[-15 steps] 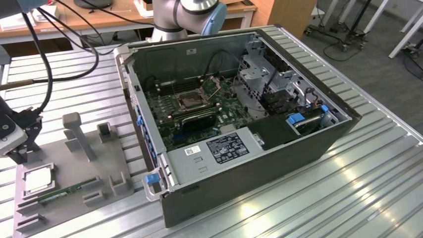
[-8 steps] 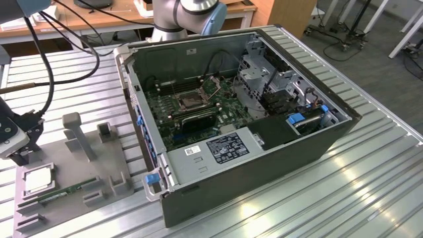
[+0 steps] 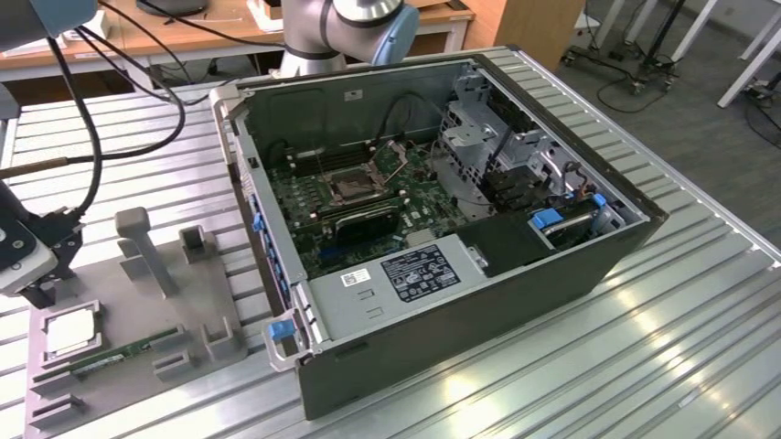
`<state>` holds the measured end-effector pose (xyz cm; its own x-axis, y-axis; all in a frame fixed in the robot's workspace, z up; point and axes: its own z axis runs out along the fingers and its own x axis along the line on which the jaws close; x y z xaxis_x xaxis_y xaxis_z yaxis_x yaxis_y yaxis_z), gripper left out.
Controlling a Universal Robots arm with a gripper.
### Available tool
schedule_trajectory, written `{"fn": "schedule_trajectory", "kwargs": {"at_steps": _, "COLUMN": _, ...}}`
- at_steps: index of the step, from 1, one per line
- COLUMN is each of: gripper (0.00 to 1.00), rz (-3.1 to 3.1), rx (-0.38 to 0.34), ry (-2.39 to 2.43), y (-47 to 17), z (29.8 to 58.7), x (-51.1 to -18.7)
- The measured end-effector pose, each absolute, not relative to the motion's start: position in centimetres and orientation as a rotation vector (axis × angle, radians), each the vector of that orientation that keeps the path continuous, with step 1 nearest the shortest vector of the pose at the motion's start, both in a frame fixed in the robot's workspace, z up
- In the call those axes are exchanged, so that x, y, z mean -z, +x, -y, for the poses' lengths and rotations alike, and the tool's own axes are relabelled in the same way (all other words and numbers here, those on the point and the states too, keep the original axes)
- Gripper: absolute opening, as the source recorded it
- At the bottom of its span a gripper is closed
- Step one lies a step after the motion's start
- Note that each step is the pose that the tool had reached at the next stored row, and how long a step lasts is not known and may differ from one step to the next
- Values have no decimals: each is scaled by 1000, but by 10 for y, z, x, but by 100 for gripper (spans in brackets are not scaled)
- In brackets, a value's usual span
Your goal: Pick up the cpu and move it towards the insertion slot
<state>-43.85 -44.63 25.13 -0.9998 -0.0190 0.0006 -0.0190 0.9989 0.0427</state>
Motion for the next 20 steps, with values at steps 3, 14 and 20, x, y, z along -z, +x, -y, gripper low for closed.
{"fn": "schedule_trajectory", "kwargs": {"at_steps": 3, "gripper": 11, "rz": 3140, "rx": 67, "ry": 30, "y": -438, "z": 446, "x": -251}}
{"fn": "schedule_trajectory", "kwargs": {"at_steps": 14, "gripper": 11, "rz": 3140, "rx": 67, "ry": 30, "y": -438, "z": 452, "x": -244}}
{"fn": "schedule_trajectory", "kwargs": {"at_steps": 20, "gripper": 11, "rz": 3140, "rx": 67, "ry": 30, "y": -439, "z": 455, "x": -239}}
